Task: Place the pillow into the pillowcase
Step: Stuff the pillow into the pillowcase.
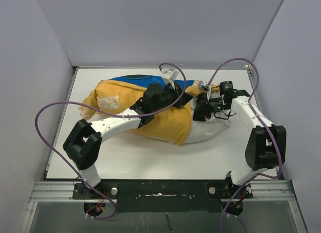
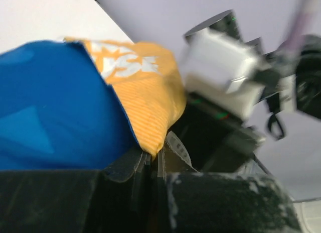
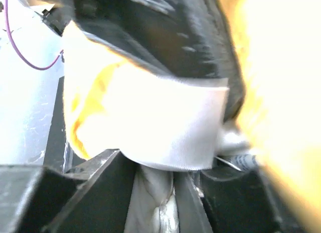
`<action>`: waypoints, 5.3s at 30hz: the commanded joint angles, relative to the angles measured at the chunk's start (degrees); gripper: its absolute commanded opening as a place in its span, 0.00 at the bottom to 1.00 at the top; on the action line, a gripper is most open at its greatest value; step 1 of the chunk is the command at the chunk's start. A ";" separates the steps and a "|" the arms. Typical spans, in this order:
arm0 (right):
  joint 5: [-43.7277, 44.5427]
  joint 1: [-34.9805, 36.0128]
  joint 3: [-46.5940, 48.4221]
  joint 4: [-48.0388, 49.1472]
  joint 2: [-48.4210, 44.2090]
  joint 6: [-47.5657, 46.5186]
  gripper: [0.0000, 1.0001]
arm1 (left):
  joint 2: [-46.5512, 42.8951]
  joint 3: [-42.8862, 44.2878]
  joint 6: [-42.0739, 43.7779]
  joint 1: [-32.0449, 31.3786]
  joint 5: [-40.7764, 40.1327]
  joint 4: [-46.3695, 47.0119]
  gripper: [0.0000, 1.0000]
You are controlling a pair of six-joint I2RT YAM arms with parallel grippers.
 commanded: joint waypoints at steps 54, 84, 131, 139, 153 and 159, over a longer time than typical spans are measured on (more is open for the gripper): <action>9.19 -23.89 11.81 -49.26 -10.95 -49.29 0.62 | 7.67 -4.36 -9.99 -2.22 20.38 26.72 0.00; 9.71 -11.60 -7.42 9.59 -16.75 15.35 0.00 | 19.08 45.83 8.34 2.00 31.57 -12.58 0.00; 3.21 -21.99 -16.43 11.19 -25.92 12.25 0.01 | -9.67 8.88 46.60 -25.62 -46.24 -72.93 0.95; -0.86 -22.02 -15.60 8.27 -26.67 8.54 0.00 | -14.10 -4.62 84.68 -11.29 -43.02 -19.51 0.00; -0.51 -15.42 -13.92 -1.13 -20.09 -2.18 0.04 | -33.18 -10.85 48.52 -5.83 -12.30 -23.78 0.94; -1.39 -13.93 -9.71 -14.97 -17.59 -16.23 0.19 | -30.25 6.60 31.28 -3.92 -2.48 -36.73 0.88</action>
